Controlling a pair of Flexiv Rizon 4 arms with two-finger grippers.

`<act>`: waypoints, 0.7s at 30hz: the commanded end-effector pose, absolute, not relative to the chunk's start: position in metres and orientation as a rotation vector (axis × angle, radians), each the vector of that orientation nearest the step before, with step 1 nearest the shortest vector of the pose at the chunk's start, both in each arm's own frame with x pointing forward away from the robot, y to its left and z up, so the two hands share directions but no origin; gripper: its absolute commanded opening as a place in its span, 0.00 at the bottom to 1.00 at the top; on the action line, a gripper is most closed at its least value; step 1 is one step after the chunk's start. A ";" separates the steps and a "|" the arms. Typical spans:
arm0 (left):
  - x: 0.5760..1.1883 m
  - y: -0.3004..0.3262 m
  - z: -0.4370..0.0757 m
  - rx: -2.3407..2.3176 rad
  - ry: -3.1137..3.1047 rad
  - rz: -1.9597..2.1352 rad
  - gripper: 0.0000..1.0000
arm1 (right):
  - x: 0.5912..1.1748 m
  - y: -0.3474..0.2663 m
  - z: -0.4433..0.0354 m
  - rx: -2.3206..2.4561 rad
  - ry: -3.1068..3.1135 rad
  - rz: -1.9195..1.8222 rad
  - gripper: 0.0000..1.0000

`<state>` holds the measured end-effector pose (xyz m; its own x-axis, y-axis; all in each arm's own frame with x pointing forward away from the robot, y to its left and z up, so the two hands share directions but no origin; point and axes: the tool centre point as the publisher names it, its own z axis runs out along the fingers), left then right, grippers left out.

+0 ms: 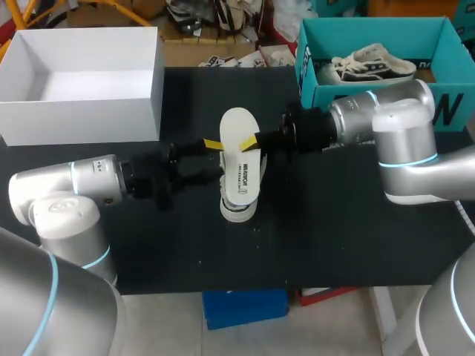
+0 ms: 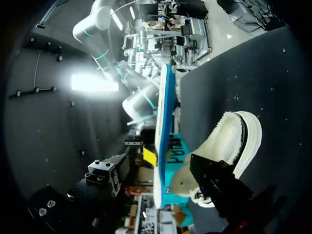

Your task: Take the shoe out of the shoebox, open the shoe tongue, remove and reinsert the insole, then place the shoe into the shoebox

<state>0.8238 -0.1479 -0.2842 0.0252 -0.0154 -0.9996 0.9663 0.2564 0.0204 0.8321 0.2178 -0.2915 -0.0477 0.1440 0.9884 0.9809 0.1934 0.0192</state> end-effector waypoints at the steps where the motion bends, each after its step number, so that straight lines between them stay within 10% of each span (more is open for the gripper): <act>1: 0.834 -0.161 -0.289 1.009 1.273 -1.017 0.78 | 0.832 0.218 -0.292 -1.156 -1.427 -1.015 0.00; 7: 0.836 -0.173 -0.290 1.011 1.254 -1.029 0.49 | 0.832 0.218 -0.292 -1.156 -1.427 -1.015 0.00; 21: 0.841 -0.180 -0.290 1.012 1.243 -1.029 0.31 | 0.832 0.218 -0.292 -1.156 -1.427 -1.015 0.00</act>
<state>0.8411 -0.1788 -0.2905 0.0464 -0.0539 -0.9975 0.9714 0.2353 0.0324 0.8321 0.2178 -0.2915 -0.0477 0.1440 0.9884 0.9809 0.1934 0.0191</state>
